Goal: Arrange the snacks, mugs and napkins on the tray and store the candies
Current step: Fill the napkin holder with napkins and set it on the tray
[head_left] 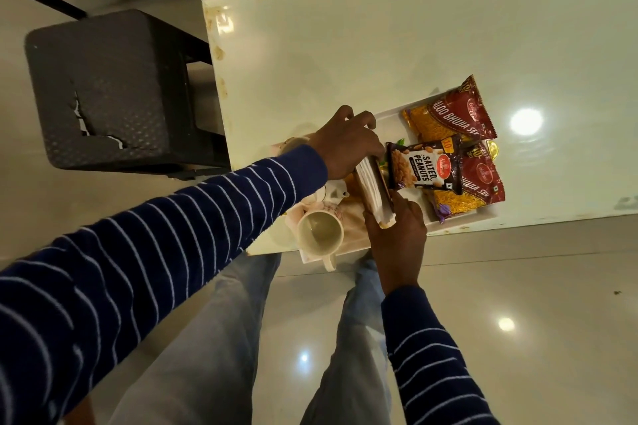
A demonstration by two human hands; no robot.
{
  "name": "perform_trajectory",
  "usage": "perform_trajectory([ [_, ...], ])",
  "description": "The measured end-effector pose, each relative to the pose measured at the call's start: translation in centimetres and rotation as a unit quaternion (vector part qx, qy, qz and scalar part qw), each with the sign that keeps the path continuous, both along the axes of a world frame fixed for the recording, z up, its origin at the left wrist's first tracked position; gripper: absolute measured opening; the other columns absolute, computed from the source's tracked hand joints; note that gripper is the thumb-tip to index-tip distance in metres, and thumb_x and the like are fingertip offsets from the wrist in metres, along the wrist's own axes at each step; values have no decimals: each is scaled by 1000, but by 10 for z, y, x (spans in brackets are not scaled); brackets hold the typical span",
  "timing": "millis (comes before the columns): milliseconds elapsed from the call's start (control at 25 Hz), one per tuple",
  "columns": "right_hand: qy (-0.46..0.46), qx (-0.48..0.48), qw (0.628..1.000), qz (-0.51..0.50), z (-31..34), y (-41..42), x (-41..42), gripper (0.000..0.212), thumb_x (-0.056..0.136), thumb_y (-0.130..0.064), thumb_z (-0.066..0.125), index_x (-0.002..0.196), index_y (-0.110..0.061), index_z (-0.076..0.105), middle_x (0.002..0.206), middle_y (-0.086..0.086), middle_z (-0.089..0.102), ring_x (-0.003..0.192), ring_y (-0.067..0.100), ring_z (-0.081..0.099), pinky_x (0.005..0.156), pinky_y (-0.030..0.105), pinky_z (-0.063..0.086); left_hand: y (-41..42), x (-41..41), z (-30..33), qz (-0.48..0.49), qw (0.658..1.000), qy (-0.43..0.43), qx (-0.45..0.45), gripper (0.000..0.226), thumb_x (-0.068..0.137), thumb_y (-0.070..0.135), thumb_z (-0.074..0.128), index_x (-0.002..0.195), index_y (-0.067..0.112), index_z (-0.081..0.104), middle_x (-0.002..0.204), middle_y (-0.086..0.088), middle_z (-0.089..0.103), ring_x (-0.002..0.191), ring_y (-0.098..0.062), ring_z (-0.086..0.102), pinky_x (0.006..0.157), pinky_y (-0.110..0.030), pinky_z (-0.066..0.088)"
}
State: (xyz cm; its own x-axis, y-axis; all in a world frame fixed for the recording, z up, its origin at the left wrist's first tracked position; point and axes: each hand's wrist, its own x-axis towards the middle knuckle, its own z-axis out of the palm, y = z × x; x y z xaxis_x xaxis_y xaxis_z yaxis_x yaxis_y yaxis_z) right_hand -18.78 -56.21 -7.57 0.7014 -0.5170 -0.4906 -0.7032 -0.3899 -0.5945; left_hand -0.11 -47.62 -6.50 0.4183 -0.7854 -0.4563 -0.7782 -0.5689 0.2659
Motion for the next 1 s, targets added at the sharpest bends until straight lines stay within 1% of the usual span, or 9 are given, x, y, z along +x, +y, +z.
perform_trajectory([
  [240,25,5,1000,14,-4,-2,0,64,85,-35,76,141,-19,50,134,3,58,124,23,54,100,53,50,-1,1,-5,-14,1000,-9,8,53,85,3,64,128,32,60,130,6,62,139,-21,29,107,-42,25],
  [360,24,28,998,47,1,-13,-2,75,82,-40,78,145,-18,45,143,5,53,134,24,46,110,45,42,3,1,8,-23,999,-17,24,72,84,2,65,144,34,43,153,6,41,145,-23,23,109,-48,25],
  [480,-33,-6,998,52,22,-36,-5,64,86,-49,70,139,-19,51,139,4,55,130,24,48,104,35,42,35,4,33,122,983,-27,-131,68,80,12,68,142,29,47,156,4,36,136,-23,39,105,-42,35],
  [520,-64,-28,997,41,30,-50,-5,56,89,-49,66,134,-19,54,133,3,58,125,24,52,100,37,46,51,4,41,216,954,-37,-205,59,82,16,68,138,25,51,150,3,43,130,-19,45,104,-33,36],
  [600,-111,-50,993,-4,40,-85,0,44,93,-45,62,127,-17,59,124,5,63,115,25,58,94,47,53,85,1,52,425,855,-60,-291,45,88,23,67,130,19,54,134,4,54,112,-9,54,93,-14,41],
  [720,-123,-46,991,-42,44,-150,21,38,95,-36,62,126,-13,61,122,9,64,109,25,60,93,48,53,130,-22,45,692,675,-41,-254,33,92,28,65,121,16,57,114,5,62,94,-7,61,82,-24,54],
  [800,-102,-32,994,-22,42,-187,39,39,97,-34,60,129,-11,60,127,11,62,109,26,61,90,38,51,147,-47,30,779,588,24,-218,30,93,27,63,120,13,59,112,-2,65,100,-17,64,80,-30,55],
  [920,-4,-24,999,34,23,-230,57,38,100,-31,55,132,-9,60,134,12,61,116,28,61,97,28,43,148,-92,7,815,534,156,-163,16,97,24,56,111,17,60,109,-6,65,107,-31,62,75,-30,49],
  [1000,37,25,999,14,5,-242,64,36,101,-26,54,133,-10,61,136,12,61,122,29,59,109,40,43,144,-116,-9,809,523,239,-124,15,99,27,52,109,18,58,118,-12,64,103,-28,61,79,-36,47],
])
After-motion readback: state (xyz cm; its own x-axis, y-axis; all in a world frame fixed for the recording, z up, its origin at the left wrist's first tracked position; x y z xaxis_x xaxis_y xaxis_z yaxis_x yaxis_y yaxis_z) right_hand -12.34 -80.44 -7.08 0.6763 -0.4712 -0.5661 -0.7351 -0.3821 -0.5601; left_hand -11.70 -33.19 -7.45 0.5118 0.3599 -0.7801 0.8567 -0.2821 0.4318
